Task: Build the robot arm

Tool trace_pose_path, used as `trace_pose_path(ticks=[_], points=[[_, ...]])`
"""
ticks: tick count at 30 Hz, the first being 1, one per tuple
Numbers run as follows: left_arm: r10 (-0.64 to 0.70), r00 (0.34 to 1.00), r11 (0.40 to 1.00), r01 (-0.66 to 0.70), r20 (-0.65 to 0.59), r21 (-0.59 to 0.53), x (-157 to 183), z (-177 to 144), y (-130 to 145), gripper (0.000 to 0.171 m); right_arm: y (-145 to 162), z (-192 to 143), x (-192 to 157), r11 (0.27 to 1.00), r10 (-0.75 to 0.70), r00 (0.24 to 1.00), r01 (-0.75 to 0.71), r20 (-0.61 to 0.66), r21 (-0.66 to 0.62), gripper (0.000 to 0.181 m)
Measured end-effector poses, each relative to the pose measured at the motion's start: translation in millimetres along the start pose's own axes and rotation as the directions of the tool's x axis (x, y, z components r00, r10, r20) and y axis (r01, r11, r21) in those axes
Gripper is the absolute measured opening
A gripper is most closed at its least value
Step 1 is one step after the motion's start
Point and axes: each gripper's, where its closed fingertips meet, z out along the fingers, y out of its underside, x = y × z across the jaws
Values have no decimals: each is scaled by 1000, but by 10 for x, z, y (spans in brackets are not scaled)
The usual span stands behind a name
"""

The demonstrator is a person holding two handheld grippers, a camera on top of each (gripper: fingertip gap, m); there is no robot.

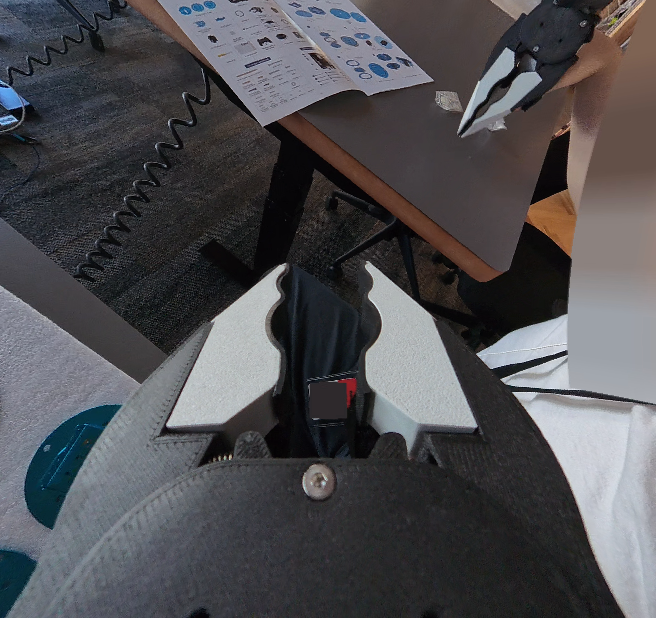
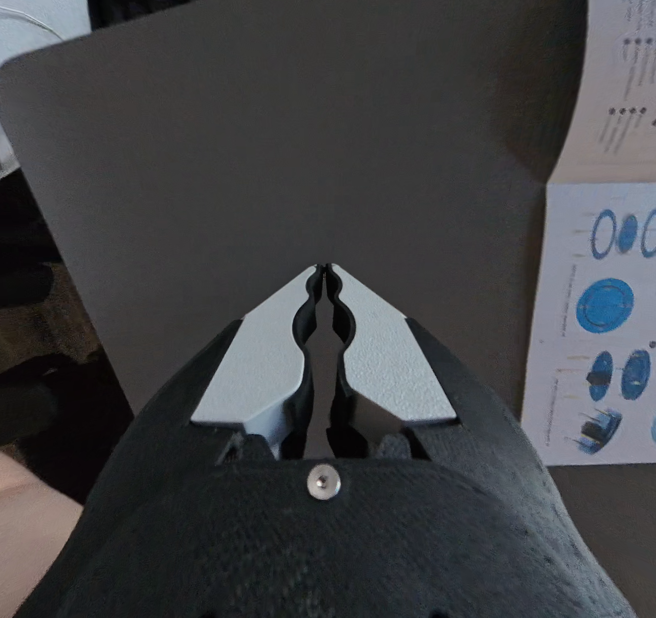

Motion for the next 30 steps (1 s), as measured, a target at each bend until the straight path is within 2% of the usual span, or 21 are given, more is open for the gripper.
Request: trace_pose_path(ticks=[4, 7, 15, 20, 22, 25, 27, 30], points=[[12, 1000, 1000, -12, 4, -15, 8, -31, 93, 37, -197, 158, -295, 999, -41, 998, 42, 41, -26, 0], [10, 1000, 1000, -10, -3, 6, 55, -116, 132, 37, -163, 267, -338, 993, -56, 998, 59, 37, -100, 0], [3, 1000, 999, -4, 30, 46, 179, -463, 308, 37, -66, 364, -367, 980, -73, 997, 75, 21, -186, 1], [0, 998, 996, -5, 55, 87, 218, -688, 335, 36, -122, 318, -356, 996, -41, 999, 40, -11, -78, 21], [6, 998, 995, -13, 67, 95, 236, -766, 350, 36, -114, 194, -327, 1000, -1, 997, 1, -83, 0, 21], [11, 997, 993, -20, 83, 114, 243, -881, 378, 36, 78, 3, -310, 990, 99, 973, -74, -210, 124, 19], [3, 996, 992, -14, 87, 123, 225, -938, 399, 36, 250, -72, -296, 966, 200, 946, -146, -256, 213, 18], [-11, 996, 990, -1, 85, 139, 201, -991, 399, 36, 375, -134, -268, 870, 412, 881, -305, -231, 387, 18]])
